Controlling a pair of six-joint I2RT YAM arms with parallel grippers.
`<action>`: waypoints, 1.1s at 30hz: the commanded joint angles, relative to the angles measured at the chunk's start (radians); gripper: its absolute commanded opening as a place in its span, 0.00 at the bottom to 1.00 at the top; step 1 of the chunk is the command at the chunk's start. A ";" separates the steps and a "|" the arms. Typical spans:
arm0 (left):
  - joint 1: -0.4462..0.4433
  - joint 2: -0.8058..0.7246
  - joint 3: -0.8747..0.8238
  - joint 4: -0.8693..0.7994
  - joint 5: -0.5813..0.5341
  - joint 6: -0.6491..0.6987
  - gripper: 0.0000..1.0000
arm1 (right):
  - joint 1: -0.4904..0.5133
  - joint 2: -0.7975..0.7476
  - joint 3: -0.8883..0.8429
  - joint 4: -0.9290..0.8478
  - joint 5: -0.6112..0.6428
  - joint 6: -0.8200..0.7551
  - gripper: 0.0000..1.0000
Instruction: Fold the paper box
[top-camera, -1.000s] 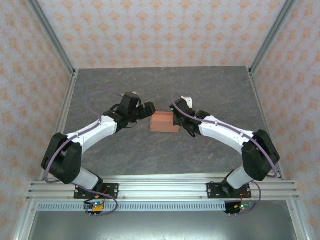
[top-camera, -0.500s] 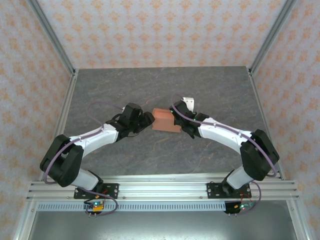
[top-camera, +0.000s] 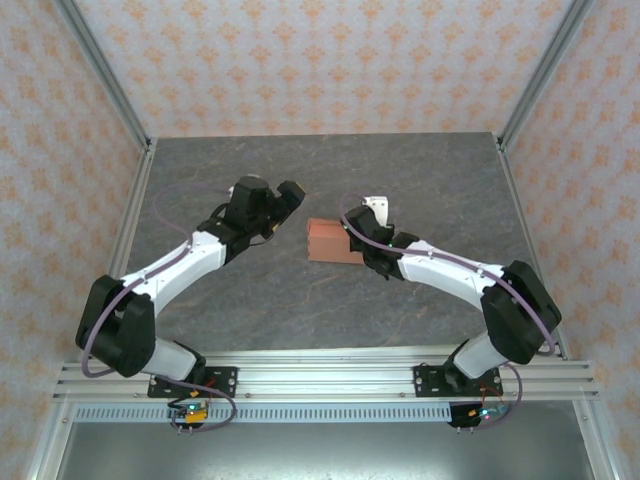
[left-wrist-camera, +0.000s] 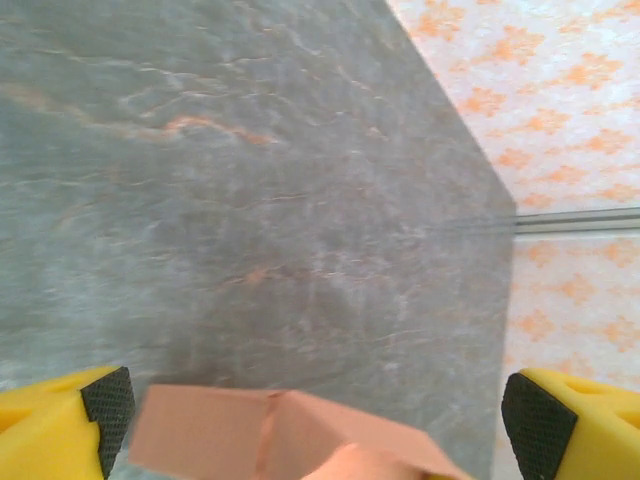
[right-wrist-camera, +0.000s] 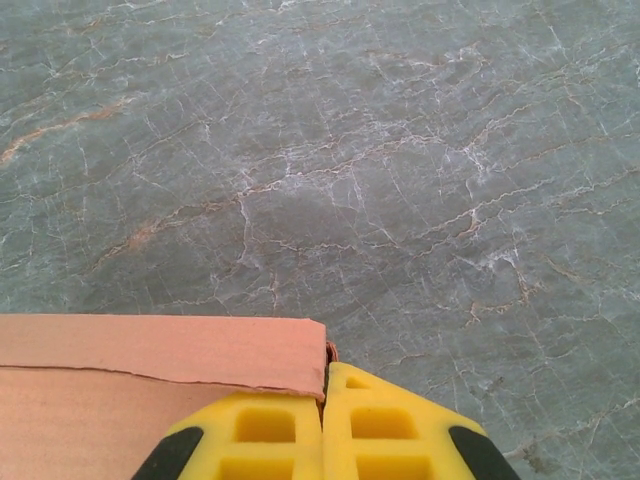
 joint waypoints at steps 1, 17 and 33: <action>-0.030 0.063 0.040 -0.013 0.011 -0.067 0.96 | 0.016 -0.024 -0.032 0.030 0.058 -0.021 0.05; -0.193 0.097 -0.115 0.025 -0.162 -0.283 0.46 | 0.020 -0.023 -0.088 0.082 0.090 0.064 0.06; -0.199 -0.031 -0.058 0.045 -0.173 0.116 1.00 | 0.020 -0.041 -0.108 0.109 0.071 0.055 0.09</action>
